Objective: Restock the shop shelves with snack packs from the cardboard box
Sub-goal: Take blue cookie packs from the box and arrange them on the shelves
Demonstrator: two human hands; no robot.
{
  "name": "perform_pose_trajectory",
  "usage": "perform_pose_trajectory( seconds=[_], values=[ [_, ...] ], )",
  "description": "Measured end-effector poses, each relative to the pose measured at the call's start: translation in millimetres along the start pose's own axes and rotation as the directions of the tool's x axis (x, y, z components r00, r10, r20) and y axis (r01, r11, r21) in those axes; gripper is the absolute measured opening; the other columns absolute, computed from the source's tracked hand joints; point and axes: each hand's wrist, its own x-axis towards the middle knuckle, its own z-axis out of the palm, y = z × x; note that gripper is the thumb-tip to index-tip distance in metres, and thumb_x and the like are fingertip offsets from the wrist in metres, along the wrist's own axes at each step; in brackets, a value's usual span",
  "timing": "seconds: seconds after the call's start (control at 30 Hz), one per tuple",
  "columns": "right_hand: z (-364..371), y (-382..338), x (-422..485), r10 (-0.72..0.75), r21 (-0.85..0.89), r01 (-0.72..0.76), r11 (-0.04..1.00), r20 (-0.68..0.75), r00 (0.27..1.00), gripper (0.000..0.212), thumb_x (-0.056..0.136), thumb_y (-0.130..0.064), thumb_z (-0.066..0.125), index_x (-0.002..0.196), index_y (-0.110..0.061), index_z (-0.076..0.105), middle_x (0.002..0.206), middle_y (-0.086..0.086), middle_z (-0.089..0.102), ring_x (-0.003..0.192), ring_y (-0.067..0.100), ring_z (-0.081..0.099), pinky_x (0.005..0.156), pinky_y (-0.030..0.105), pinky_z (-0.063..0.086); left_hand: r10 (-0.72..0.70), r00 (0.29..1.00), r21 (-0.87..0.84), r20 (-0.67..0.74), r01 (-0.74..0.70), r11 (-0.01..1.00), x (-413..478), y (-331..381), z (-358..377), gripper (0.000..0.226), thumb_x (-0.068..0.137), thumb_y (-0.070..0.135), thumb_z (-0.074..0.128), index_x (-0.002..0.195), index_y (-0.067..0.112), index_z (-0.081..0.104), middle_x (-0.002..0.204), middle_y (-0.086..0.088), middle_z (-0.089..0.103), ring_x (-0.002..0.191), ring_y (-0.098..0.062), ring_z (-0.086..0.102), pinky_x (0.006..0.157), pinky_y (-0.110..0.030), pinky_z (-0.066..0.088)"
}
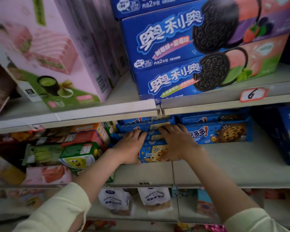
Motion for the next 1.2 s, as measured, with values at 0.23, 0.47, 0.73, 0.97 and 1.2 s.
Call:
perform_pose_trajectory(
  seconds=[0.23,0.47,0.73,0.97,1.2],
  values=[
    [-8.3,12.9,-4.6,-0.005,-0.037,0.007,0.999,0.067,0.998,0.106,0.069,-0.067,0.064,0.151,-0.027,0.009,0.153,-0.004,0.022,0.142,0.021,0.016,0.117,0.048,-0.001,-0.019,0.999,-0.056,0.039,0.021,0.998,9.0,-0.7,-2.3,0.118,0.070,0.050,0.076,0.152,0.021,-0.003,0.154,-0.001,0.011,0.143,-0.022,0.012,0.117,-0.037,0.013],
    [-31.9,0.7,37.9,-0.015,0.375,0.018,0.927,-0.010,1.000,0.070,0.091,-0.057,0.044,0.150,-0.025,0.023,0.156,0.002,0.023,0.144,0.022,0.018,0.118,0.041,0.013,-0.375,0.924,-0.695,-0.077,0.220,0.684,22.2,-11.0,-3.5,0.093,0.069,0.067,0.054,0.147,0.031,0.017,0.152,0.001,0.019,0.141,-0.025,0.018,0.114,-0.045,0.023],
    [1.6,-1.4,75.5,0.068,0.115,-0.068,0.991,-0.002,0.998,0.058,0.099,-0.046,0.029,0.148,-0.015,0.024,0.155,0.009,0.023,0.144,0.027,0.017,0.117,0.042,0.012,-0.436,0.867,-0.542,-0.239,0.253,0.801,63.9,4.0,-13.7,0.059,0.090,0.011,0.047,0.146,0.020,0.031,0.154,-0.004,0.027,0.140,-0.026,0.027,0.116,-0.041,0.024],
    [-7.0,31.9,53.8,0.115,-0.209,-0.135,0.969,-0.107,0.988,0.058,0.097,-0.032,0.035,0.151,-0.017,0.019,0.156,0.000,0.023,0.147,0.019,0.005,0.114,0.056,-0.009,-0.410,0.910,-0.956,-0.061,0.065,0.287,110.2,61.9,-44.8,0.033,0.096,0.003,0.035,0.115,0.013,0.060,0.119,-0.012,0.061,0.102,-0.025,0.058,0.081,-0.031,0.046],
    [-7.0,54.2,44.5,0.070,-0.164,-0.083,0.983,-0.084,0.994,0.052,0.100,-0.026,0.031,0.151,-0.020,0.023,0.159,-0.003,0.013,0.147,0.014,0.001,0.117,0.053,-0.008,-0.380,0.923,-0.942,0.056,0.175,0.285,149.8,74.7,-57.5,0.028,0.093,0.002,0.032,0.100,0.005,0.059,0.092,-0.014,0.057,0.078,-0.021,0.051,0.053,-0.025,0.033]
  ],
)
